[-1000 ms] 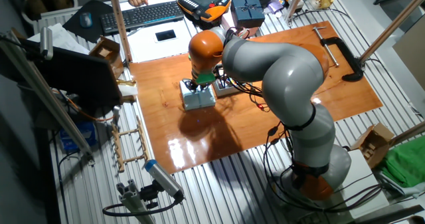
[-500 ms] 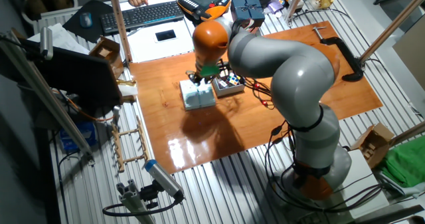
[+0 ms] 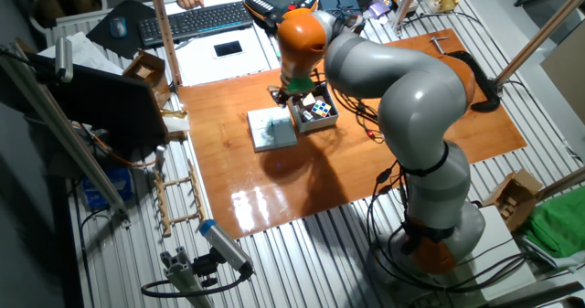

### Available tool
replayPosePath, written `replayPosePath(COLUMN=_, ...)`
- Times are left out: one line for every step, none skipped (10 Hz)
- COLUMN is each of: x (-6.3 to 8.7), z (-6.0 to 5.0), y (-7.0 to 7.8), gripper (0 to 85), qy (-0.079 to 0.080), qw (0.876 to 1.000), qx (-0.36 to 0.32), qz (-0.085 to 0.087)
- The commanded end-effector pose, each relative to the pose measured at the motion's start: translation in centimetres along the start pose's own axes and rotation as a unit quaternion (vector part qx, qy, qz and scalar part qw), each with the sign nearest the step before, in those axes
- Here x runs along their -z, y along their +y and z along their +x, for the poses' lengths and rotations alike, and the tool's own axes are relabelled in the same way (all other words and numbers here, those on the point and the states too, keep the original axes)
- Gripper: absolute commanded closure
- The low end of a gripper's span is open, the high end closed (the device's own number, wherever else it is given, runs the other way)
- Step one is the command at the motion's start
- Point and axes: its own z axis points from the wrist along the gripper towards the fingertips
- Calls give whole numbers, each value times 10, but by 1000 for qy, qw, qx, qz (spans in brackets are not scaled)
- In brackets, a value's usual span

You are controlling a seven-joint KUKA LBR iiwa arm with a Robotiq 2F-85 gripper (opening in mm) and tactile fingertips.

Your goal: Take everything out of the gift box

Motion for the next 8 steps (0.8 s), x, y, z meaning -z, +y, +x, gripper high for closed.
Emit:
replayPosePath(x=-2, z=0, y=-8, gripper=490, qy=-1, qw=1000, qx=1, qz=-2)
replayPosePath(x=-4, z=0, y=-16, gripper=483, qy=-2, qw=1000, qx=3, qz=-4)
replayPosePath(x=-6, z=0, y=-23, gripper=483, qy=-2, qw=1000, qx=7, qz=-5)
replayPosePath(x=-8, z=-1, y=-30, gripper=470, qy=-2, qw=1000, qx=8, qz=-5)
replayPosePath(x=-9, z=-3, y=-37, gripper=467, qy=-2, qw=1000, qx=10, qz=-6)
replayPosePath(x=-9, z=-6, y=-45, gripper=467, qy=2, qw=1000, qx=13, qz=-7)
replayPosePath(x=-10, z=-9, y=-50, gripper=467, qy=4, qw=1000, qx=17, qz=-10)
replayPosePath(x=-12, z=-9, y=-52, gripper=477, qy=4, qw=1000, qx=19, qz=-12)
